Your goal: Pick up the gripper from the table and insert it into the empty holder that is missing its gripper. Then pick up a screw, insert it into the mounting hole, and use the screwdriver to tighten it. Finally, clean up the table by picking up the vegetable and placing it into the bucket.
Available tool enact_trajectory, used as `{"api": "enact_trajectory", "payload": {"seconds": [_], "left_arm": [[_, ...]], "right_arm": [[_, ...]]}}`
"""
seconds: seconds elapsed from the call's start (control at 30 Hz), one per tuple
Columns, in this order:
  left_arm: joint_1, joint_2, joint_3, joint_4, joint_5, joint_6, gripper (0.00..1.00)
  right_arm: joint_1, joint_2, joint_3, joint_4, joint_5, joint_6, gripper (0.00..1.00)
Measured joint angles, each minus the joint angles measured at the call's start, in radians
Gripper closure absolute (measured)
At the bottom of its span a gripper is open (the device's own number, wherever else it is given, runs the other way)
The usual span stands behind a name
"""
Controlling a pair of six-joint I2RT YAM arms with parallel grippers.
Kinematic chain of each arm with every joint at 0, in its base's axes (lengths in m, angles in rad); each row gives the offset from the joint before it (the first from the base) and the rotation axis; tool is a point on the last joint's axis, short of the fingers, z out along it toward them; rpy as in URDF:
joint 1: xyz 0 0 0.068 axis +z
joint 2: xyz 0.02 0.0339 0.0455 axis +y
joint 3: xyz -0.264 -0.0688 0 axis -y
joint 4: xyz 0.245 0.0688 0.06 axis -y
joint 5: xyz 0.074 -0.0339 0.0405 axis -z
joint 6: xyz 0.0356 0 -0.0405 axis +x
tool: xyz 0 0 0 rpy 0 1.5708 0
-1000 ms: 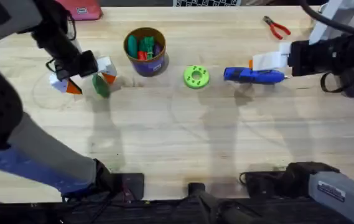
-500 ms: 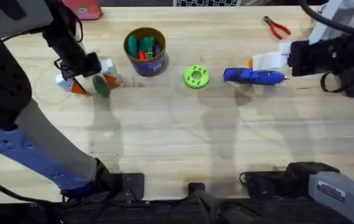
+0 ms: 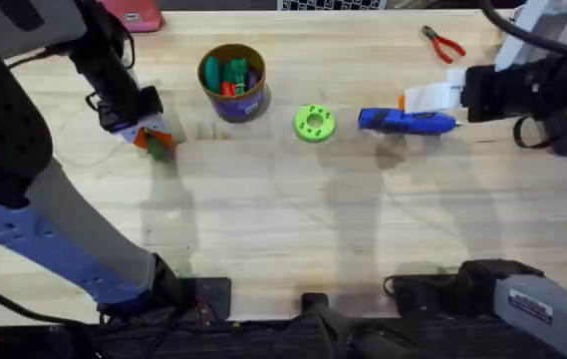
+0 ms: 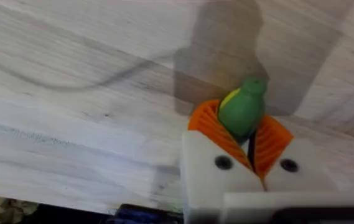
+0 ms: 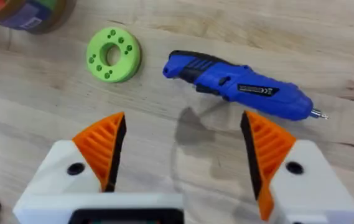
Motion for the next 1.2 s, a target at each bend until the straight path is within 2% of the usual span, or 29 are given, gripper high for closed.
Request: {"api": "enact_trajectory", "payload": {"seconds": [0.2, 0.3, 0.47, 0.73, 0.83, 0.97, 1.13, 1.17, 1.2], "left_arm": [[-0.006, -0.106, 0.079, -0.017, 0.021, 0.009, 0.974], [-0.032, -0.192, 0.132, -0.016, 0.041, 0.017, 0.974], [-0.136, -0.282, 0.203, -0.008, 0.063, 0.023, 0.974], [-0.313, -0.238, 0.211, 0.147, 0.073, 0.024, 0.974], [-0.359, -0.195, 0.211, 0.185, 0.077, 0.024, 0.974], [-0.391, -0.139, 0.21, 0.202, 0.085, 0.027, 0.954], [-0.397, -0.117, 0.21, 0.197, 0.087, 0.03, 0.189], [-0.396, -0.121, 0.21, 0.197, 0.087, 0.026, 0.057], [-0.396, -0.125, 0.21, 0.197, 0.087, 0.026, 0.025]], "right_arm": [[0.0, 0.0, 0.0, 0.0, 0.0, 0.0, 0.009], [0.0, 0.0, 0.0, 0.0, 0.0, 0.0, 0.007], [0.0, 0.0, 0.0, 0.0, 0.0, 0.0, 0.008], [0.0, 0.0, 0.0, 0.0, 0.0, 0.0, 0.008], [0.0, 0.0, 0.0, 0.0, 0.0, 0.0, 0.009], [0.0, 0.0, 0.0, 0.0, 0.0, 0.0, 0.009], [0.0, 0.0, 0.0, 0.0, 0.0, 0.0, 0.008], [0.0, 0.0, 0.0, 0.0, 0.0, 0.0, 0.009], [0.0, 0.0, 0.0, 0.0, 0.0, 0.0, 0.008]]}}
